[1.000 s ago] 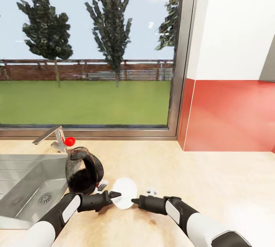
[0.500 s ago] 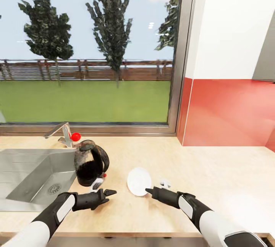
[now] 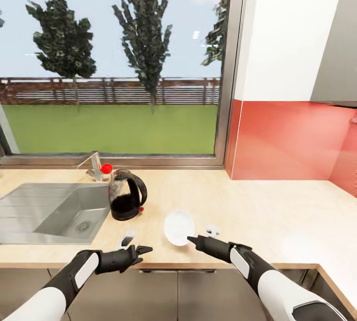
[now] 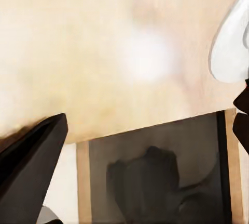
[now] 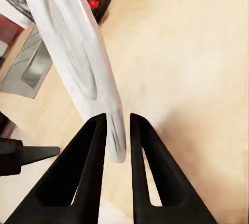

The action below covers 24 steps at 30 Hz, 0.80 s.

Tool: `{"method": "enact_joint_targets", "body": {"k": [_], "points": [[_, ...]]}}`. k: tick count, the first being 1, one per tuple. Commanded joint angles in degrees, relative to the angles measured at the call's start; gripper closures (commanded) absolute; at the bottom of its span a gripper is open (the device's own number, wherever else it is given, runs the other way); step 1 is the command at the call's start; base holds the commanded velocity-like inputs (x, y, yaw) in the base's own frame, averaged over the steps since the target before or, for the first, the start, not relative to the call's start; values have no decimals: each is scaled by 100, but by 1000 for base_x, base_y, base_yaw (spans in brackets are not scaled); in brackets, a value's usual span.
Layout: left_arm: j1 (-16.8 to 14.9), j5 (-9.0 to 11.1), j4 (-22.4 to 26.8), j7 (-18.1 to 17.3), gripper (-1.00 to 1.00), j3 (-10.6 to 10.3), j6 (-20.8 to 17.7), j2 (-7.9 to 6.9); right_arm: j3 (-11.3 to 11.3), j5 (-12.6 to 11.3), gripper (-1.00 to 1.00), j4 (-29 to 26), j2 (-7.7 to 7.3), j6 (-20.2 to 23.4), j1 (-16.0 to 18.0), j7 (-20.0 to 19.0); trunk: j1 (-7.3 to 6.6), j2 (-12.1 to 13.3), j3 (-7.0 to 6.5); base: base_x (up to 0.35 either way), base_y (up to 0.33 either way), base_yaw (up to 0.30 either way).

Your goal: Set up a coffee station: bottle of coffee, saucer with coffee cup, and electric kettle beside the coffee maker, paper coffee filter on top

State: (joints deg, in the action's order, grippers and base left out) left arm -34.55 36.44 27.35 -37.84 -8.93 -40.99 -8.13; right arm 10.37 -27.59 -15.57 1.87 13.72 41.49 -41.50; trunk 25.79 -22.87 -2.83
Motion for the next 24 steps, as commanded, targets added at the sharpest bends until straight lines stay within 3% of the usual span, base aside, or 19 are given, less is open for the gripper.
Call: {"method": "enact_joint_targets", "body": {"k": [1, 7, 9, 11, 14, 16, 19, 24], "points": [[0, -24, -2, 6, -100, -39, -14, -5, 17, -71, 100, -14, -2, 61, 2, -10, -1, -5, 4, -338, 0, 0], [3, -23, -7, -2, -100, -39, -19, -5, 18, -71, 100, -25, -2, 61, 0, -10, -1, -5, 4, -338, 0, 0], [76, -26, -10, -154, -100, -43, -19, -13, 11, -71, 100, -27, -2, 61, 3, -7, -1, -5, 4, -338, 0, 0], [241, -70, -13, -467, -100, -54, -1, -43, 9, -66, 100, -37, -2, 61, 1, -14, -1, -5, 4, -338, 0, 0], [559, -113, -22, -609, -100, -75, 25, -72, 17, -63, 100, -105, 3, 61, 0, -15, -1, -5, 4, -281, 0, 0], [980, -228, -44, -622, -100, -85, 307, -165, 31, -62, 100, -217, 6, 61, 2, -9, -1, -5, 4, -73, 0, 0], [1704, -643, -296, -516, -100, -79, 1615, -430, 52, -57, 100, -274, 46, 76, 1, -5, -1, -5, 4, -17, 0, 0], [1991, -827, -1164, 313, -100, -109, 2576, -519, 61, -53, 100, -286, 71, 94, 0, -9, -1, -5, 4, -1, 0, 0]]}}
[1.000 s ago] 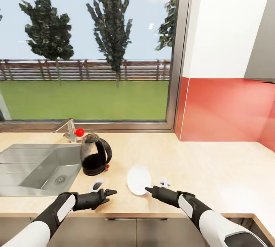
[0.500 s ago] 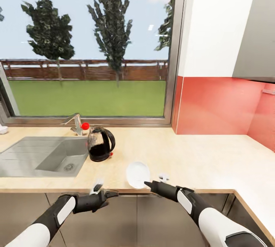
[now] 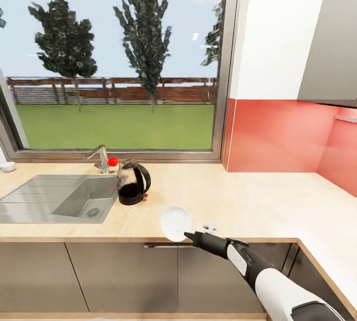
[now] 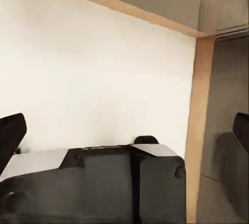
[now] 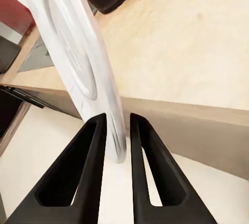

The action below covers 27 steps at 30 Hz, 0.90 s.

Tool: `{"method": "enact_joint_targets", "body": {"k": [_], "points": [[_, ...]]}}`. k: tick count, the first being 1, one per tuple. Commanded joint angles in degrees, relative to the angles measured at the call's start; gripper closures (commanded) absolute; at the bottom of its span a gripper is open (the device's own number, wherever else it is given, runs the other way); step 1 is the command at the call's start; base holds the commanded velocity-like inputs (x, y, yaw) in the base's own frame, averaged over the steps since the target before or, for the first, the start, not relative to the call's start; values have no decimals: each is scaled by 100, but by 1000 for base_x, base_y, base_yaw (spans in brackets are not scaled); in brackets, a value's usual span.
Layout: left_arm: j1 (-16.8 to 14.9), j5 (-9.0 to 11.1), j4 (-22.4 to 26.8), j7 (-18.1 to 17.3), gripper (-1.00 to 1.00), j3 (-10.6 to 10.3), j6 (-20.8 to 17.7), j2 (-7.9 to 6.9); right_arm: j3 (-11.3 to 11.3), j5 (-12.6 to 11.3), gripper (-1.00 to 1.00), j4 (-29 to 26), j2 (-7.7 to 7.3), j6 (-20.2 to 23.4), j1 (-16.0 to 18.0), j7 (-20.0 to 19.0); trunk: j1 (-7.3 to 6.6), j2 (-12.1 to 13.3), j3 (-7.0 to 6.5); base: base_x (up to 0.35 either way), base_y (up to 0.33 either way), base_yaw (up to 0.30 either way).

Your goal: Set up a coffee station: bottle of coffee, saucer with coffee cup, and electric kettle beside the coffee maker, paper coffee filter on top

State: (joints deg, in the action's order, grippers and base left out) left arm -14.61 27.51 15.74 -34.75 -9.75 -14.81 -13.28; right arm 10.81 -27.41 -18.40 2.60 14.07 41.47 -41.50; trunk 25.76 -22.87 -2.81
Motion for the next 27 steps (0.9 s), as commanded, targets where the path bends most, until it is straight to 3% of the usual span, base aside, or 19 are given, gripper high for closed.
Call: {"method": "enact_joint_targets", "body": {"k": [1, 4, 7, 8, 14, 20, 27], "points": [[13, -53, -250, 298, -100, -35, 190, 7, 17, -71, 100, -38, -7, 60, 6, -12, 2, -4, 2, 0, 0, 0], [34, -588, -802, 967, -100, -22, 621, 67, 25, -66, 100, -270, -1, 67, 3, -10, 2, -4, 2, 0, 0, 0], [37, -802, -985, 1241, -100, -19, 780, 89, 26, -63, 100, -328, 2, 63, 3, -8, 2, -4, 2, 0, 0, 0], [37, -858, -1037, 1503, -100, -18, 849, 95, 21, -63, 100, -355, -7, 62, 4, -7, 2, -4, 2, 0, 0, 0], [38, -885, -1048, 1831, -100, -10, 918, 165, 41, -62, 100, -363, 35, 64, 6, -7, 2, -4, 2, -31, 23, 0], [38, -880, -1142, 2633, -100, -9, 1277, 299, 69, -62, 100, -366, 538, 73, 4, -3, 2, -4, 2, -146, 235, 0], [90, -866, -1222, 2739, -100, -7, 1311, 308, 69, -62, 100, -362, 604, 97, 2, 4, 2, -4, 2, -22, 277, 0]]}}
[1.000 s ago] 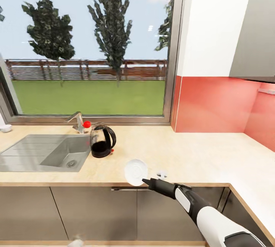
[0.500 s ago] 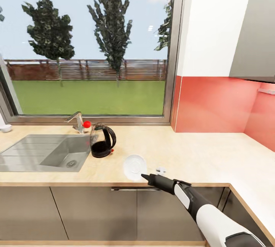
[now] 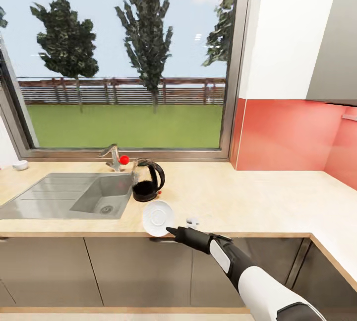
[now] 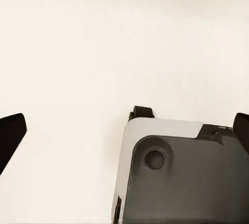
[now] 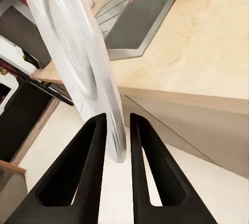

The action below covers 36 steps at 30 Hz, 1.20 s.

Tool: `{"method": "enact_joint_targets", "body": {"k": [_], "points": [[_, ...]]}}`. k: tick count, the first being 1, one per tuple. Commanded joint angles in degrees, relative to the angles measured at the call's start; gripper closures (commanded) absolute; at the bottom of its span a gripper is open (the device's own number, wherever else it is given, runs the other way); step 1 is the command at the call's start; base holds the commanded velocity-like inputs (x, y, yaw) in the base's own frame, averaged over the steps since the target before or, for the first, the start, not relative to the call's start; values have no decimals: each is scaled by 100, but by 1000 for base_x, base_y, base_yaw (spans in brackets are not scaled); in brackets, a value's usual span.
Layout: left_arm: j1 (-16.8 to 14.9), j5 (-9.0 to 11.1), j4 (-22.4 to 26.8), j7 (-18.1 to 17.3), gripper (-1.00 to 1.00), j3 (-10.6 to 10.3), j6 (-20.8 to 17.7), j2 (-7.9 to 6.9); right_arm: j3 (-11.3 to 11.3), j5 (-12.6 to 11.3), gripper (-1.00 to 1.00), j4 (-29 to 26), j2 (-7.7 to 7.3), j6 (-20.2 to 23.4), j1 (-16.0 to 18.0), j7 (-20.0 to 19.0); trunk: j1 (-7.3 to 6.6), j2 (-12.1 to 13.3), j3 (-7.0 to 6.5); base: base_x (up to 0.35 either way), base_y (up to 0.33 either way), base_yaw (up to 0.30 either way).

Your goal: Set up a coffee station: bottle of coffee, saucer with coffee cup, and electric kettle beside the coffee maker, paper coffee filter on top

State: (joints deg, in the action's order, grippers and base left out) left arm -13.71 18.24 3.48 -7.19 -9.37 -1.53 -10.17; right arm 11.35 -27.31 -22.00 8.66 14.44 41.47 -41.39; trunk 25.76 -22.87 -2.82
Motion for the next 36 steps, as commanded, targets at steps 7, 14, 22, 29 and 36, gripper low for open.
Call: {"method": "enact_joint_targets", "body": {"k": [7, 14, 22, 29, 36], "points": [[43, 64, -23, 2, -100, -45, -14, -3, 15, -73, 100, 11, 1, 76, 7, 7, 2, -5, 24, -1, 70, 101], [49, 80, -30, 15, -100, -42, -22, -2, 16, -73, 100, 24, 9, 77, 7, 8, 2, -5, 63, 0, 2, 220], [59, 83, -62, 115, -100, -39, -31, -15, 8, -73, 100, 15, -1, 77, 5, 8, 2, -5, 102, 0, 0, 241], [62, 87, -128, 899, -100, -38, -30, -14, 0, -73, 100, 11, -50, 77, 4, 5, 2, -5, 127, 0, 0, 259], [62, 74, -134, 921, -100, -39, -27, 12, -2, -73, 100, 20, -66, 77, 5, 4, 2, -5, 145, 0, 0, 269]]}}
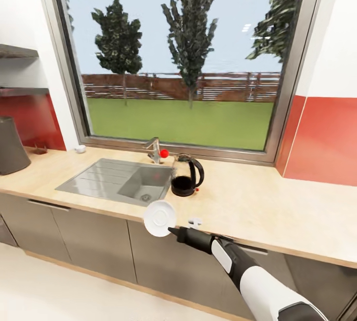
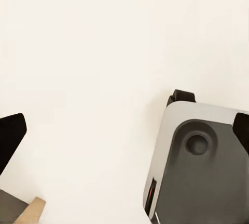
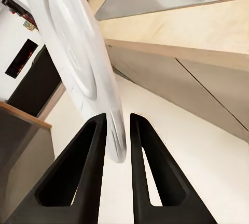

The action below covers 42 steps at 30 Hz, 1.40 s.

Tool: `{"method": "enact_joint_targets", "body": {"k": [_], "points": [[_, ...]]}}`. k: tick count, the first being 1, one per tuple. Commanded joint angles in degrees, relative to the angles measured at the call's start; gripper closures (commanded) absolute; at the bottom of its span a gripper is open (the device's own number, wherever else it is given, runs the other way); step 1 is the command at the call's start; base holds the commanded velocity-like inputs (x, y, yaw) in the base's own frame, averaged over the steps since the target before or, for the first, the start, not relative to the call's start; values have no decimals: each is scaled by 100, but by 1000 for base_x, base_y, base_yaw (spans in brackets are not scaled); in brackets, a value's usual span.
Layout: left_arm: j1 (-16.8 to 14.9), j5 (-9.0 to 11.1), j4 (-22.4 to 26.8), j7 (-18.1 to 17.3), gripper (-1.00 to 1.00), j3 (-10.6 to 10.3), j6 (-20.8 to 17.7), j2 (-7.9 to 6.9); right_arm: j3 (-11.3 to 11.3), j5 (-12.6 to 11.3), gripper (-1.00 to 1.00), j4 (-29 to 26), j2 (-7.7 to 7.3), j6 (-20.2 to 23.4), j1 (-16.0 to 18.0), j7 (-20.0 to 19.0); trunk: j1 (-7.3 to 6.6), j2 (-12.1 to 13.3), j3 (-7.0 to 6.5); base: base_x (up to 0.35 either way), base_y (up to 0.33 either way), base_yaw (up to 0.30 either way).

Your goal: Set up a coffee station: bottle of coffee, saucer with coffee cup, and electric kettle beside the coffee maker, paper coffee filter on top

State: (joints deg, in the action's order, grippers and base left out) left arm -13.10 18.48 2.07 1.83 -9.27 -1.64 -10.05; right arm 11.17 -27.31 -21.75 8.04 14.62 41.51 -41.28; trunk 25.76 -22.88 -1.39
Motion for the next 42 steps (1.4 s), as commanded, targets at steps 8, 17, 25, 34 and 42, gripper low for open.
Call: {"method": "enact_joint_targets", "body": {"k": [8, 17, 25, 34, 42], "points": [[0, 44, -48, 19, -100, -56, -12, 64, 19, -73, 100, -4, -4, 59, 0, -4, 2, -4, 5, 0, 0, 272], [0, 25, -37, 19, -100, -56, -12, 65, 24, -73, 100, -13, -3, 59, 2, -11, 2, -4, 5, 0, 0, 274], [0, 38, -32, 19, -100, -51, -5, 65, 26, -73, 100, -13, -3, 57, 1, -9, 2, -4, 5, 151, 113, 275], [0, 41, -25, 19, -100, -52, -4, 65, 26, -73, 100, -13, -4, 57, -1, -6, 2, -4, 5, 235, 233, 275], [0, 60, -22, 19, -100, -52, -3, 65, 25, -73, 100, -13, -4, 54, 0, -10, 2, -4, 5, 297, 151, 274]]}}
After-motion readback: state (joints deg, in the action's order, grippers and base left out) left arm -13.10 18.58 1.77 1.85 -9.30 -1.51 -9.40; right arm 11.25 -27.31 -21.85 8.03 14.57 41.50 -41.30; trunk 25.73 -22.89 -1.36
